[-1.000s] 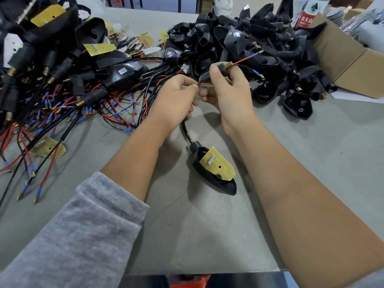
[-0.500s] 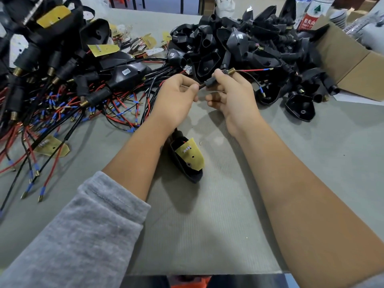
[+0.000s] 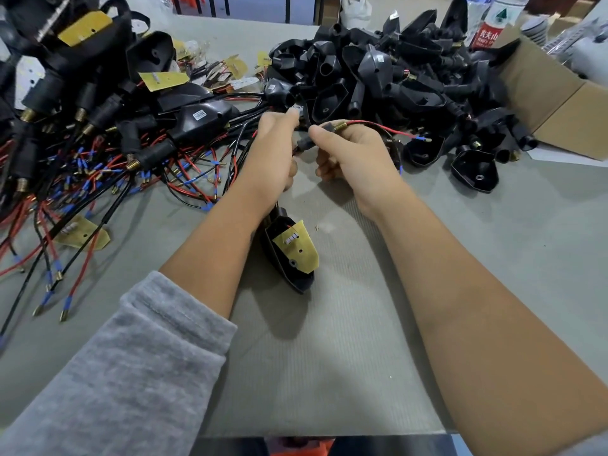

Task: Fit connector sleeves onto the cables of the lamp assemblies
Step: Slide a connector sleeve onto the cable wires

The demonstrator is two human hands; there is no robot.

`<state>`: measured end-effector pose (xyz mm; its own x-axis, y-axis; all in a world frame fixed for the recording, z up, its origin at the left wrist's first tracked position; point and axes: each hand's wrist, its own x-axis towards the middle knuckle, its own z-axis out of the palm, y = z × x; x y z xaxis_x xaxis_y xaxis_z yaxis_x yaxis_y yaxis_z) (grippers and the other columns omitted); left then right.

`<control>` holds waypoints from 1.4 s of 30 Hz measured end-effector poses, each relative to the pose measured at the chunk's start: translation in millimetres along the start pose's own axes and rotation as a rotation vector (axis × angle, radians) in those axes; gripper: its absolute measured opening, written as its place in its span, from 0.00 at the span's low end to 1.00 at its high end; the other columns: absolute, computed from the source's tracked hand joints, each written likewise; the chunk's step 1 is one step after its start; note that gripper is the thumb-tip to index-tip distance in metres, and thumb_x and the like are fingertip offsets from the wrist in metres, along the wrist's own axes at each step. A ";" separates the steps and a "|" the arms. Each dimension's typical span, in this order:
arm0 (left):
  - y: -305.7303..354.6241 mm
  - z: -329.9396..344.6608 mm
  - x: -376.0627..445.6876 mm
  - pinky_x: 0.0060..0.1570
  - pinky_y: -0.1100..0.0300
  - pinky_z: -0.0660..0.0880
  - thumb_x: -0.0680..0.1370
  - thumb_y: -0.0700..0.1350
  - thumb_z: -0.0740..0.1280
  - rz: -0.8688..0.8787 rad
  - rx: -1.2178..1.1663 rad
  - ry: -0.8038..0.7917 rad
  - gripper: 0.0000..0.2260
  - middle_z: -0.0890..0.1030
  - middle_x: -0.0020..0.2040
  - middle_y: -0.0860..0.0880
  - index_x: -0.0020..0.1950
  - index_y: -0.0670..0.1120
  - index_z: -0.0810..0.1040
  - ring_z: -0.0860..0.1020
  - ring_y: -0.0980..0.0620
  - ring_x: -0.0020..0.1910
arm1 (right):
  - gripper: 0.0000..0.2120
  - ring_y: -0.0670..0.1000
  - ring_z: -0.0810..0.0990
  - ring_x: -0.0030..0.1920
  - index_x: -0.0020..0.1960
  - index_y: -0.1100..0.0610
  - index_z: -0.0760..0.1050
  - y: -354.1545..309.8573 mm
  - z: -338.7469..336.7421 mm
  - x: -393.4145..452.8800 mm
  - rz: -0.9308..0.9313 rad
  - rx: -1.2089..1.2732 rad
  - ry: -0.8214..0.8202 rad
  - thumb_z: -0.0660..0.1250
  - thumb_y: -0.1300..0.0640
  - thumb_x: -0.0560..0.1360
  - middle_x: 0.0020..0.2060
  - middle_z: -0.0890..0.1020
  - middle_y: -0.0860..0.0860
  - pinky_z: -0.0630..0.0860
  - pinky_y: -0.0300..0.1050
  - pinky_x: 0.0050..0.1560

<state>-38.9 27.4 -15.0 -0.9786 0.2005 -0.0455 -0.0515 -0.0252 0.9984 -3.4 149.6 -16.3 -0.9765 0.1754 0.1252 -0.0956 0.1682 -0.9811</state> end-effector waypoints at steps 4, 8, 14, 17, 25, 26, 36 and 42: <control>0.3 2.4 0.6 0.23 0.65 0.55 0.83 0.53 0.56 0.003 0.090 -0.065 0.11 0.68 0.41 0.47 0.49 0.48 0.72 0.59 0.58 0.22 | 0.17 0.47 0.73 0.28 0.36 0.56 0.73 -3.2 4.3 -0.5 0.039 -0.011 0.031 0.63 0.47 0.80 0.28 0.76 0.49 0.72 0.39 0.31; 0.3 -0.2 0.9 0.23 0.64 0.56 0.83 0.50 0.58 0.035 0.125 -0.121 0.11 0.73 0.34 0.49 0.54 0.47 0.78 0.61 0.57 0.23 | 0.18 0.47 0.71 0.27 0.46 0.58 0.78 -6.4 0.5 1.2 0.095 0.106 0.023 0.55 0.48 0.83 0.28 0.74 0.51 0.69 0.37 0.28; -5.7 -2.5 3.6 0.25 0.65 0.63 0.82 0.52 0.60 0.071 0.145 -0.179 0.14 0.74 0.30 0.54 0.46 0.44 0.79 0.66 0.57 0.25 | 0.16 0.47 0.67 0.27 0.48 0.59 0.79 -0.1 -5.3 3.8 0.050 0.255 0.139 0.56 0.53 0.84 0.27 0.69 0.49 0.66 0.37 0.28; -6.5 -3.0 5.4 0.28 0.65 0.73 0.82 0.53 0.61 0.060 0.147 -0.199 0.15 0.77 0.29 0.54 0.46 0.45 0.81 0.74 0.57 0.27 | 0.17 0.47 0.70 0.26 0.44 0.59 0.76 1.8 -9.2 5.3 0.017 0.298 0.178 0.55 0.54 0.84 0.26 0.73 0.50 0.68 0.40 0.29; -0.6 -7.3 0.3 0.31 0.65 0.76 0.84 0.51 0.58 0.019 0.130 -0.385 0.17 0.80 0.31 0.50 0.46 0.41 0.79 0.78 0.54 0.29 | 0.17 0.47 0.73 0.25 0.43 0.59 0.73 5.2 -19.1 10.6 -0.007 0.465 0.396 0.54 0.53 0.84 0.25 0.75 0.49 0.71 0.40 0.29; -0.1 -7.4 -0.7 0.31 0.65 0.76 0.83 0.50 0.59 0.013 0.122 -0.409 0.16 0.80 0.32 0.50 0.47 0.41 0.79 0.78 0.54 0.30 | 0.16 0.47 0.74 0.26 0.43 0.59 0.73 5.5 -19.4 10.9 -0.011 0.488 0.421 0.54 0.53 0.84 0.25 0.76 0.49 0.72 0.41 0.30; 1.6 -16.4 -0.4 0.42 0.59 0.80 0.83 0.50 0.59 -0.017 0.157 -0.458 0.15 0.83 0.37 0.49 0.49 0.42 0.80 0.82 0.52 0.37 | 0.16 0.50 0.80 0.29 0.44 0.60 0.73 2.6 -25.8 12.6 -0.026 0.728 0.605 0.54 0.54 0.84 0.27 0.79 0.53 0.78 0.42 0.33; 0.2 -16.5 -1.0 0.35 0.64 0.77 0.84 0.49 0.57 0.016 0.126 -0.409 0.16 0.82 0.35 0.51 0.48 0.43 0.81 0.79 0.56 0.32 | 0.10 0.46 0.75 0.27 0.50 0.61 0.75 1.0 -14.8 9.3 0.145 0.597 0.231 0.63 0.54 0.81 0.26 0.75 0.49 0.74 0.39 0.31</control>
<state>-41.1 11.0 -15.3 -0.8185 0.5734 -0.0371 0.0130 0.0831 0.9965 -9.8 165.7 -14.0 -0.9274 0.3707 -0.0509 -0.1219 -0.4281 -0.8955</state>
